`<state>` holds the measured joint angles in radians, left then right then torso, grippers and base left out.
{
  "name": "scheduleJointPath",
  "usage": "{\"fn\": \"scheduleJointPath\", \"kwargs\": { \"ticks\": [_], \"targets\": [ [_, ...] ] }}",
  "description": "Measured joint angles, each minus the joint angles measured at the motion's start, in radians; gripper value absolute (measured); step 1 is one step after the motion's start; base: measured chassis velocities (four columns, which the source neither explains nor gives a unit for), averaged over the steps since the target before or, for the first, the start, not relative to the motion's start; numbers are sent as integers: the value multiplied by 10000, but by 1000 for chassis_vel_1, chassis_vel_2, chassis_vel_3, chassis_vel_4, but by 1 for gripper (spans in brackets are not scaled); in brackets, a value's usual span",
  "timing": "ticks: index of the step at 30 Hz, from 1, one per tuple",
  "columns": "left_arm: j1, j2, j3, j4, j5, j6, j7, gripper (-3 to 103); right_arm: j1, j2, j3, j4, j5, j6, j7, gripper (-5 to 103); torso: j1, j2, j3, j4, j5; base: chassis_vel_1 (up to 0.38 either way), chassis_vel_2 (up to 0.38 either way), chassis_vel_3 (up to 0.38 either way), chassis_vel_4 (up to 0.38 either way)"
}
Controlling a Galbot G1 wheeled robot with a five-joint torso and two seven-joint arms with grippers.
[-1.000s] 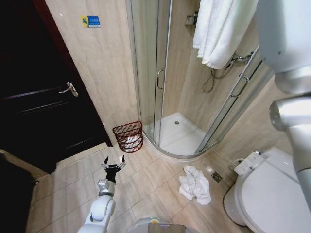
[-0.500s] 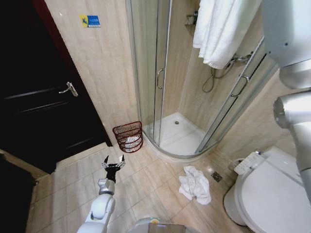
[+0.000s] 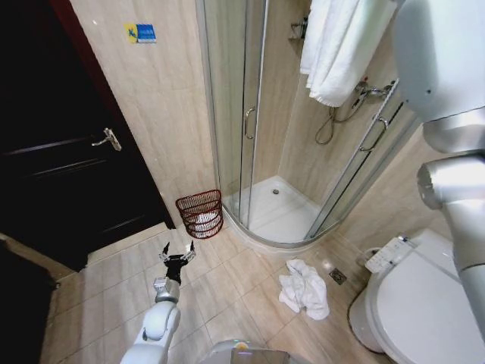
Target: Discard the used towel into the hamper.
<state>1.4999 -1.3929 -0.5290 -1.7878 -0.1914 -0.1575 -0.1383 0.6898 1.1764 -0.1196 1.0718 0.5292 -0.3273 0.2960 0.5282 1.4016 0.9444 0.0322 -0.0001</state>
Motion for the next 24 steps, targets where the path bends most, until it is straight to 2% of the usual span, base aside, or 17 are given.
{"fn": "scheduleJointPath", "kwargs": {
  "ticks": [2,24],
  "targets": [
    [32,-23,-3,-113,-5,-1,4,100,-34,-22,18,32,-6,9,-26,7,0,0,0,1,0,0,0,0,0],
    [176,32,-160,-326,-32,-146,68,100,-572,-333,134,712,92,-85,1,7,-1,1,-1,0,0,0,0,0,0]
  ]
}}
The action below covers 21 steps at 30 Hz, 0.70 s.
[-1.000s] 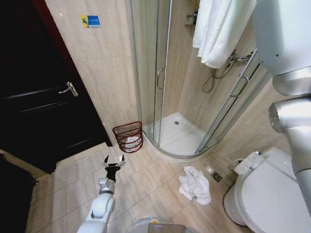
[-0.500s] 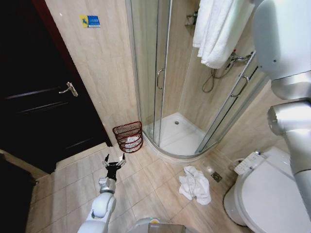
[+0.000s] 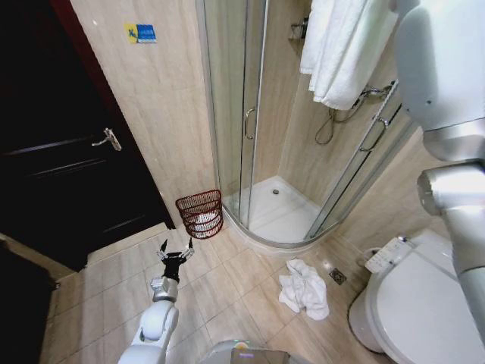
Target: Discard the used towel into the hamper.
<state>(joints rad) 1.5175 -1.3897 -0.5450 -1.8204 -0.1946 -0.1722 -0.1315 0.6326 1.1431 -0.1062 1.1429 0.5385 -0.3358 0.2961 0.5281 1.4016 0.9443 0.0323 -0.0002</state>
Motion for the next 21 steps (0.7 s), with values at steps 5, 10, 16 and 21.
{"fn": "scheduleJointPath", "kwargs": {
  "ticks": [5,10,16,21],
  "targets": [
    [-41,41,-23,35,-27,-25,26,100,-165,-55,50,182,24,-48,80,7,0,0,0,0,0,0,0,0,0],
    [-81,48,-40,47,-44,-33,35,100,-347,-89,68,391,72,-119,223,7,0,0,0,0,0,0,0,0,0],
    [-82,56,-149,56,-130,-101,44,100,-611,-106,186,612,105,-176,355,7,0,0,1,0,0,0,0,0,0],
    [-20,111,-404,49,-299,-115,52,100,-946,-209,355,869,108,-210,386,7,0,0,1,0,-1,0,0,0,0]
  ]
}}
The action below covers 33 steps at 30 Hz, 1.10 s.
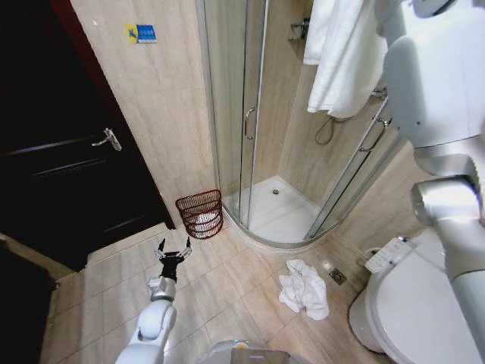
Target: Discard the used towel into the hamper.
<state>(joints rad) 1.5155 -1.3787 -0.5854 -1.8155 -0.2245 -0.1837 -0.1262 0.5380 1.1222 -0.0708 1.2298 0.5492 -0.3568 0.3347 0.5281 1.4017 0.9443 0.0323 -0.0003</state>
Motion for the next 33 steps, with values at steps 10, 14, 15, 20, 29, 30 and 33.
{"fn": "scheduleJointPath", "kwargs": {
  "ticks": [10,14,15,20,29,30,33],
  "targets": [
    [31,8,-162,-34,-70,-5,19,100,-795,-273,202,532,27,-23,136,7,0,0,0,0,-1,0,0,0,0],
    [31,-21,-137,-70,-49,15,28,100,-1036,-309,280,643,28,-25,154,7,1,0,1,0,2,0,0,0,0],
    [31,-21,-137,-70,-49,15,28,100,-1036,-309,280,643,28,-25,154,7,1,0,1,0,2,0,0,0,0],
    [54,-26,-133,-70,-20,21,36,100,-1264,-408,362,794,37,-28,156,7,2,-1,1,0,5,0,0,0,0],
    [-26,21,-222,-126,6,69,92,100,-1697,-597,558,1098,66,-28,157,7,1,-2,1,0,3,0,0,0,0],
    [-30,11,-219,-126,17,72,92,100,-1722,-607,577,1109,67,-28,157,7,1,-2,1,0,3,0,0,0,0],
    [-20,-26,-175,-126,76,74,92,100,-1799,-634,639,1142,69,-27,155,7,1,-2,1,0,3,0,0,0,0]
  ]
}}
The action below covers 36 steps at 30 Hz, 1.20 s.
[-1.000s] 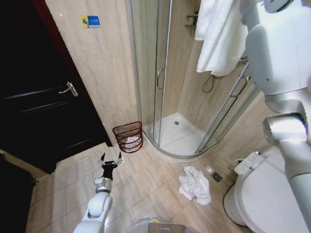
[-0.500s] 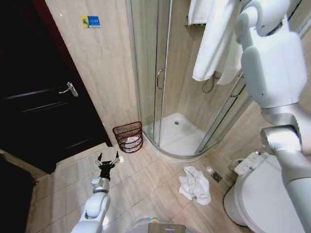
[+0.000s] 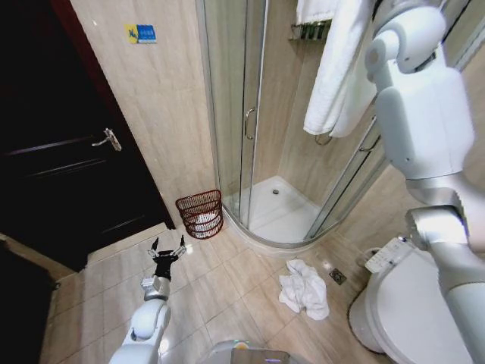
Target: Discard the used towel into the hamper.
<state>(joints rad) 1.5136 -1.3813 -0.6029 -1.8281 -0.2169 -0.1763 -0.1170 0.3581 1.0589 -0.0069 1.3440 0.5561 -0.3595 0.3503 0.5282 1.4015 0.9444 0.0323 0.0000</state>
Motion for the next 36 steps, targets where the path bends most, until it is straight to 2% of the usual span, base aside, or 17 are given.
{"fn": "scheduleJointPath", "kwargs": {
  "ticks": [17,36],
  "targets": [
    [74,-58,23,-42,102,-20,-91,100,-494,-288,151,442,157,0,17,7,0,0,0,0,0,0,0,0,0],
    [221,-151,101,-150,293,-67,-95,100,-1628,-1055,412,1567,658,-22,127,7,0,0,-1,0,-1,0,0,0,0]
  ]
}}
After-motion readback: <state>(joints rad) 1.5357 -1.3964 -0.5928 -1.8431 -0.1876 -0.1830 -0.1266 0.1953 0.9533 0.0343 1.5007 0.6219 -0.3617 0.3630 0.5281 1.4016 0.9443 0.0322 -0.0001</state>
